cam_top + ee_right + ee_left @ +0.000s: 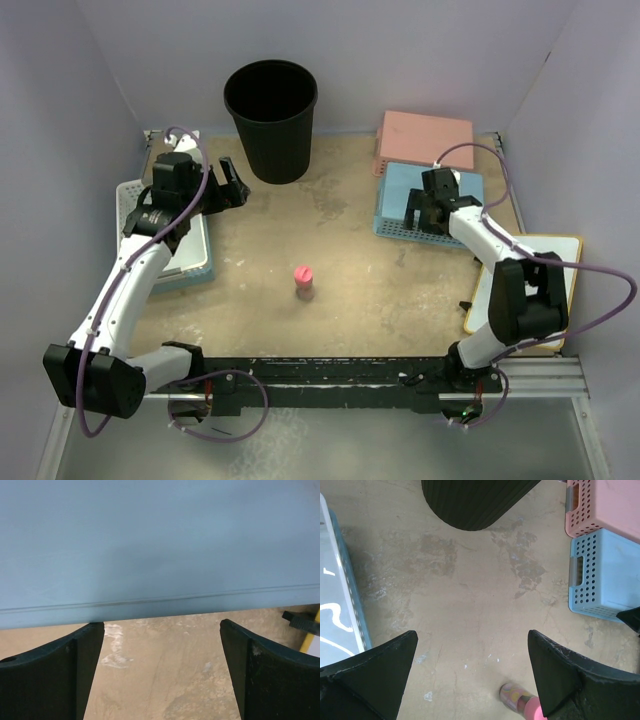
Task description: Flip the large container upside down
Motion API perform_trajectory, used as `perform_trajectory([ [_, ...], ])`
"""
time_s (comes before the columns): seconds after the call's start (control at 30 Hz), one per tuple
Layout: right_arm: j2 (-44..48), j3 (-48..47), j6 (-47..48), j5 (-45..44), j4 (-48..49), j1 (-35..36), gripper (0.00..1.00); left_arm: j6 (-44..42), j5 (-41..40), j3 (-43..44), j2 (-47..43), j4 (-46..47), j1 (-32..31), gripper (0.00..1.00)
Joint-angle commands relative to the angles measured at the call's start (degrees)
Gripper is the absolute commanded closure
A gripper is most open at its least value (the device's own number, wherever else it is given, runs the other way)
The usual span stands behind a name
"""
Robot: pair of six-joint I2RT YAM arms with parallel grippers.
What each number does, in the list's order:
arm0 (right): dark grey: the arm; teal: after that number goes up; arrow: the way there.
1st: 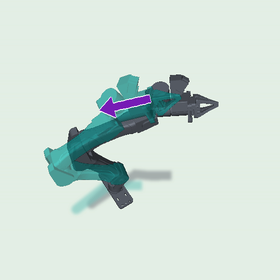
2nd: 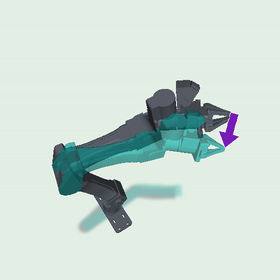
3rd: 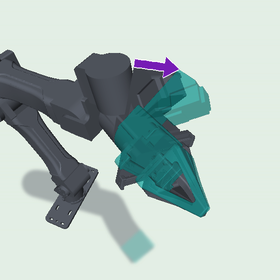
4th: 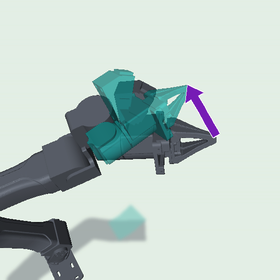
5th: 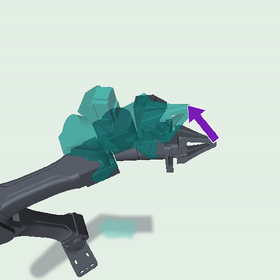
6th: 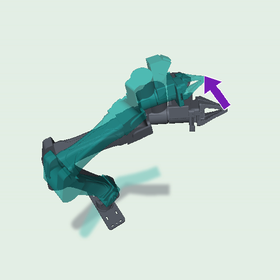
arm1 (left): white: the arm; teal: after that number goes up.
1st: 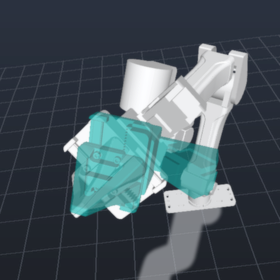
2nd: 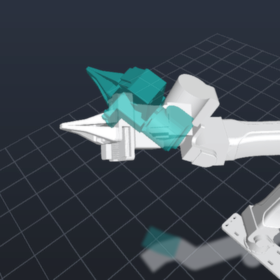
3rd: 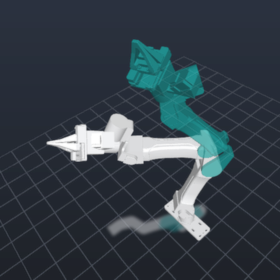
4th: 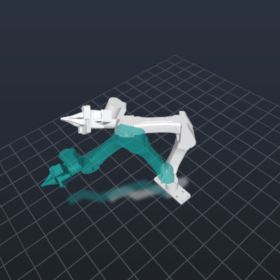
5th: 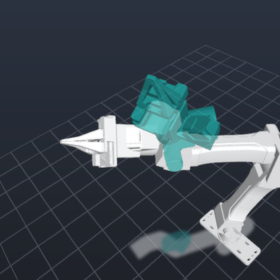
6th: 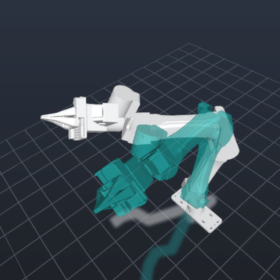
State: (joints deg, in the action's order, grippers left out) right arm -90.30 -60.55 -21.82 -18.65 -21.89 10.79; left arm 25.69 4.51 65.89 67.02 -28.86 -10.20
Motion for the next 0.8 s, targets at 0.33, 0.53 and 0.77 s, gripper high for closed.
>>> perform_trajectory([
  [0.33,7.3,-10.3,2.4,20.7,13.1,12.1,0.01,4.8,-3.9,3.6,2.2,4.6,0.0,0.11],
  [0.53,2.0,-17.9,-0.2,23.6,12.2,12.4,0.02,13.0,-13.2,18.7,12.7,4.0,0.0,0.11],
  [0.77,3.3,-14.0,-1.0,25.3,13.4,12.7,0.03,16.9,-16.4,41.4,32.4,0.5,0.0,0.11],
])
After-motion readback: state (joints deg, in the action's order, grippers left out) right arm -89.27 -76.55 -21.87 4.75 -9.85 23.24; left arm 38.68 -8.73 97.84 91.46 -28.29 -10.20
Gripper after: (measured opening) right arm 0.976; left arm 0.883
